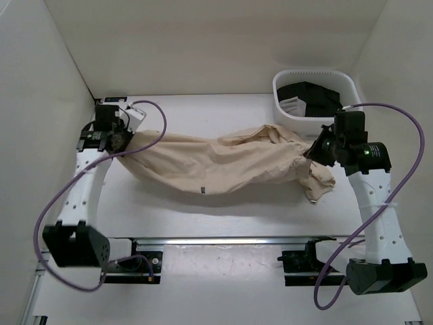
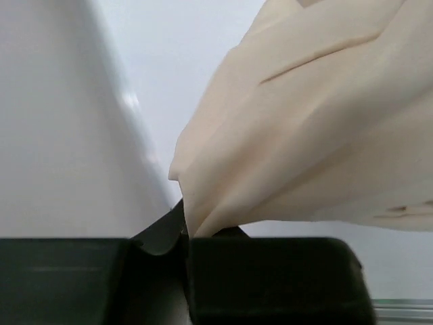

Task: Fold and stack the trousers
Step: Flatten the trousers out

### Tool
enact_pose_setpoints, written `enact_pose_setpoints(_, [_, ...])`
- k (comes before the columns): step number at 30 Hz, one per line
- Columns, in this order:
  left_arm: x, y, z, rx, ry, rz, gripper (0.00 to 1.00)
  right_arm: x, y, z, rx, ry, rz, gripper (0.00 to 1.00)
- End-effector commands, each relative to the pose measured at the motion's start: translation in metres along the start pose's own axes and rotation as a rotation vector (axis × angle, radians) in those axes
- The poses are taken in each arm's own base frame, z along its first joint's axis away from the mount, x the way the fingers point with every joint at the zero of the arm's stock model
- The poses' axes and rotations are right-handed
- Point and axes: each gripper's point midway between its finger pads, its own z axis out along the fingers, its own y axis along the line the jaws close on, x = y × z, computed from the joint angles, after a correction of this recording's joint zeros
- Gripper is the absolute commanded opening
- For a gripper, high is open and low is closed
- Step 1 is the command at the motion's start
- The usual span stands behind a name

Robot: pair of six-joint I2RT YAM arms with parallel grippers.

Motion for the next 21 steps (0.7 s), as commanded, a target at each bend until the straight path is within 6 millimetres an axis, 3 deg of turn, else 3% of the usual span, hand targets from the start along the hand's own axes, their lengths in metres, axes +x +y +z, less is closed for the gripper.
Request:
enact_pose_setpoints(1, [0.009, 0.053, -0.07, -0.22, 0.045, 0.219, 0.14, 0.001, -0.007, -0.02, 0.012, -0.03, -0.021, 0.0])
enact_pose_setpoints(4, [0.006, 0.06, -0.088, -0.211, 0.062, 0.297, 0.14, 0.019, -0.018, -0.017, 0.04, 0.018, -0.03, 0.0])
enact_pose_setpoints(8, [0.003, 0.043, -0.075, -0.081, 0.071, 0.36, 0.23, 0.035, -0.028, -0.013, 0.066, 0.062, -0.038, 0.0])
enact_pose_setpoints(11, [0.007, 0.014, -0.029, 0.082, 0.09, 0.384, 0.3, 0.047, -0.033, -0.002, 0.073, 0.098, -0.036, 0.0])
enact_pose_setpoints(14, [-0.012, 0.015, 0.029, 0.09, 0.076, 0.383, 0.39, 0.051, -0.029, 0.003, 0.044, 0.113, -0.034, 0.0])
enact_pose_setpoints(15, [-0.021, 0.025, 0.042, 0.05, 0.079, 0.358, 0.43, 0.054, -0.032, 0.006, 0.05, 0.125, -0.046, 0.0])
enact_pose_setpoints(16, [-0.044, 0.042, 0.048, -0.009, 0.047, 0.329, 0.49, 0.054, -0.032, 0.006, 0.051, 0.125, -0.046, 0.0])
enact_pose_setpoints(17, [-0.051, 0.052, 0.083, -0.028, 0.078, 0.298, 0.52, 0.055, -0.033, 0.008, 0.056, 0.136, -0.059, 0.0])
enact_pose_setpoints(19, [-0.065, 0.076, 0.104, -0.1, 0.118, 0.193, 0.52, 0.061, -0.037, 0.013, 0.068, 0.161, -0.067, 0.0])
enact_pose_setpoints(20, [-0.088, 0.099, 0.118, -0.139, 0.105, 0.148, 0.52, 0.061, -0.037, 0.013, 0.068, 0.161, -0.067, 0.0])
enact_pose_setpoints(21, [-0.085, 0.096, 0.117, -0.104, 0.152, 0.133, 0.52, 0.064, -0.04, 0.015, 0.074, 0.171, -0.066, 0.0])
